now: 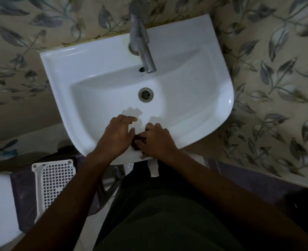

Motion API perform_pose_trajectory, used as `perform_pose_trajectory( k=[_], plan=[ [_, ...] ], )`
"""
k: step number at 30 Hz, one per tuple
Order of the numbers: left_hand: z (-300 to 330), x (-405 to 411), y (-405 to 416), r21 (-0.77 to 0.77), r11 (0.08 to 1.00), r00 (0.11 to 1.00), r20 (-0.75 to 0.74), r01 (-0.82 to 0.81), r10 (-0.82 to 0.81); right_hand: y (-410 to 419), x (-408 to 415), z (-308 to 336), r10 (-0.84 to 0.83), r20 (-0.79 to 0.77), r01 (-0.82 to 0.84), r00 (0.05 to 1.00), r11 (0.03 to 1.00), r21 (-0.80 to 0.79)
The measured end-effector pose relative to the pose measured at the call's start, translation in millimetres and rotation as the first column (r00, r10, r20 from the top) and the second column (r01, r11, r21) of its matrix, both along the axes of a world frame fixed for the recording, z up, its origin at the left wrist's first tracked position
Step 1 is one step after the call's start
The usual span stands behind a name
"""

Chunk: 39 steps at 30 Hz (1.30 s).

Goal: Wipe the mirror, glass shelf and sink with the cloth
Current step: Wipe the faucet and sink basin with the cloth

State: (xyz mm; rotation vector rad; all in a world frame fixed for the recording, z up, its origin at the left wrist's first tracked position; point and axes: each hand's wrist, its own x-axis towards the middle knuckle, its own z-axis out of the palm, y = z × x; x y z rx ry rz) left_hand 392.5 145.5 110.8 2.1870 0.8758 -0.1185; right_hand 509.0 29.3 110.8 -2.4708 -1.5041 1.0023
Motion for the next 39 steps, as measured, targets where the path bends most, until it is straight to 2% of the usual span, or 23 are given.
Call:
perform_pose_trajectory(
  k=[3, 5, 8, 11, 15, 20, 22, 25, 30, 34, 36, 39],
  plan=[
    [-2, 6, 3, 0.03, 0.999, 0.999, 0.025, 0.038, -0.039, -19, 34, 4, -0.026, 0.087, 0.027, 0.996, 1.0, -0.008],
    [-1, 12, 3, 0.031, 0.998, 0.998, 0.035, 0.054, -0.055, -37, 75, 5, -0.007, 0.218, 0.018, 0.976, 0.999, -0.047],
    [1, 19, 1, 0.022, 0.998, 0.997, 0.05, 0.055, -0.056, -69, 138, 6, -0.072, 0.408, 0.072, 0.91, 0.997, 0.014],
    [4, 19, 1, 0.022, 0.999, 0.997, 0.074, 0.037, -0.038, -81, 148, 3, -0.107, 0.432, 0.08, 0.895, 0.994, 0.08],
    [8, 8, 3, 0.04, 0.999, 0.997, 0.072, 0.011, -0.014, -66, 89, -4, -0.062, 0.315, 0.007, 0.947, 0.985, 0.173],
    [10, -15, 7, 0.054, 0.997, 0.998, 0.049, -0.046, 0.044, -28, -4, -2, 0.074, 0.059, -0.084, 0.996, 0.975, 0.206],
    [11, -25, 9, 0.058, 0.995, 0.996, 0.048, -0.082, 0.079, -18, -17, -4, 0.113, 0.015, -0.114, 0.993, 0.969, 0.221],
    [14, -41, 11, 0.077, 0.988, 0.99, 0.05, -0.137, 0.133, -19, -3, -10, 0.069, -0.034, -0.057, 0.997, 0.962, 0.266],
    [18, -67, 12, 0.103, 0.969, 0.974, 0.056, -0.226, 0.222, -14, 9, -9, 0.081, -0.001, -0.081, 0.997, 0.991, 0.103],
    [21, -83, 14, 0.127, 0.955, 0.964, 0.046, -0.267, 0.264, 29, -37, -18, 0.186, -0.196, -0.17, 0.963, 0.981, 0.094],
    [25, -85, 14, 0.133, 0.947, 0.956, 0.066, -0.291, 0.284, 56, -63, -29, 0.156, -0.272, -0.128, 0.95, 0.985, 0.117],
    [33, -87, 17, 0.13, 0.912, 0.919, 0.111, -0.39, 0.378, 81, -84, -36, -0.003, -0.355, 0.055, 0.935, 0.989, 0.137]
  ],
)
